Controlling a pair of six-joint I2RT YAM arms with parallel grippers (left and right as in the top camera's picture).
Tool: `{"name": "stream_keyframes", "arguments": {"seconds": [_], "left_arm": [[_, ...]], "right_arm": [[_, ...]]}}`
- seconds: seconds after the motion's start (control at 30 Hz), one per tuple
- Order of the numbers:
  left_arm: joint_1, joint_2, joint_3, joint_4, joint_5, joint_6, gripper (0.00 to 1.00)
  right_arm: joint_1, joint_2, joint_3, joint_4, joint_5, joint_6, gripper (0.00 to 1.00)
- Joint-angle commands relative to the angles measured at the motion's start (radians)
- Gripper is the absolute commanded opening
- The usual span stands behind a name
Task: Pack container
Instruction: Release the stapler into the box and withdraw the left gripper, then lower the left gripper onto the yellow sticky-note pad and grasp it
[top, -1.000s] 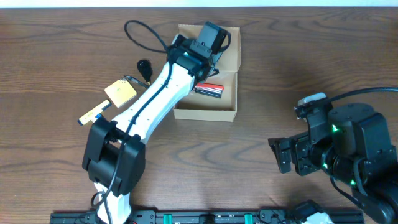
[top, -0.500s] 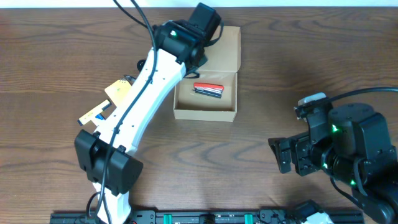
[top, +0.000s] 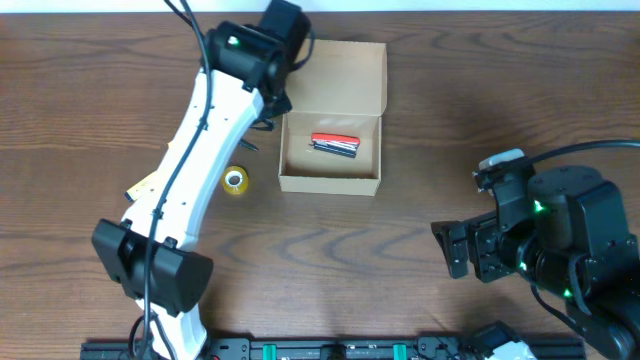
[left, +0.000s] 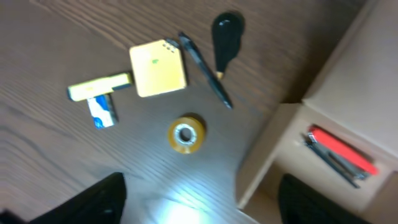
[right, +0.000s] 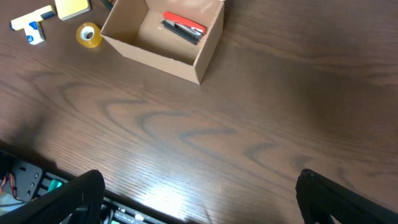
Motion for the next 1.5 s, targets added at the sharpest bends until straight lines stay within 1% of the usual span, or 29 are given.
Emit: {"name": "stream_keyframes", "arguments": {"seconds": [0.0,0.07,0.43,0.53,0.67,0.77,0.8,0.93,1.07,1.13,1.3,1.47], "left_arm": [[0.055,-0.024,0.02,-0.024,-0.005,0.078,0.88],[0.082,-0.024,0.02,-0.032,-0.004,0.078,0.95],[0.158,-0.022,0.007,-0.045,-0.03,0.07,0.96],[0.172,-0.021,-0.027,-0.042,-0.029,0.013,0.95],[0.192,-0.021,-0.134,-0.028,-0.024,-0.111,0.95],[0.213,-0.021,-0.212,0.044,0.021,-0.121,0.95],[0.222,-0.021,-0.237,0.077,0.042,-0.104,0.95],[0.289,-0.021,-0.358,0.237,0.178,0.031,0.95],[0.372,-0.021,-0.446,0.324,0.253,0.128,0.95],[0.402,-0.021,-0.472,0.35,0.255,0.181,0.95],[0.421,-0.021,-0.554,0.46,0.256,0.244,0.95],[0.421,-0.021,-0.637,0.587,0.259,0.258,0.95]], "right_arm": [[-0.007,-0.001,0.013,-0.001,0.013,-0.011,0.99],[-0.007,-0.001,0.013,-0.001,0.013,-0.011,0.99],[-0.007,-0.001,0.013,-0.001,0.013,-0.011,0.99],[-0.007,-0.001,0.013,-0.001,0.014,-0.011,0.99],[-0.007,-0.001,0.013,-0.001,0.013,-0.011,0.99],[-0.007,-0.001,0.013,-0.001,0.013,-0.011,0.99],[-0.007,-0.001,0.013,-0.001,0.013,-0.011,0.99],[-0.007,-0.001,0.013,-0.001,0.013,-0.011,0.99],[-0.007,-0.001,0.013,-0.001,0.013,-0.011,0.99],[-0.007,-0.001,0.013,-0.001,0.013,-0.011,0.99],[-0.007,-0.001,0.013,-0.001,0.013,-0.011,0.99],[-0.007,-0.001,0.013,-0.001,0.014,-0.011,0.99]]}}
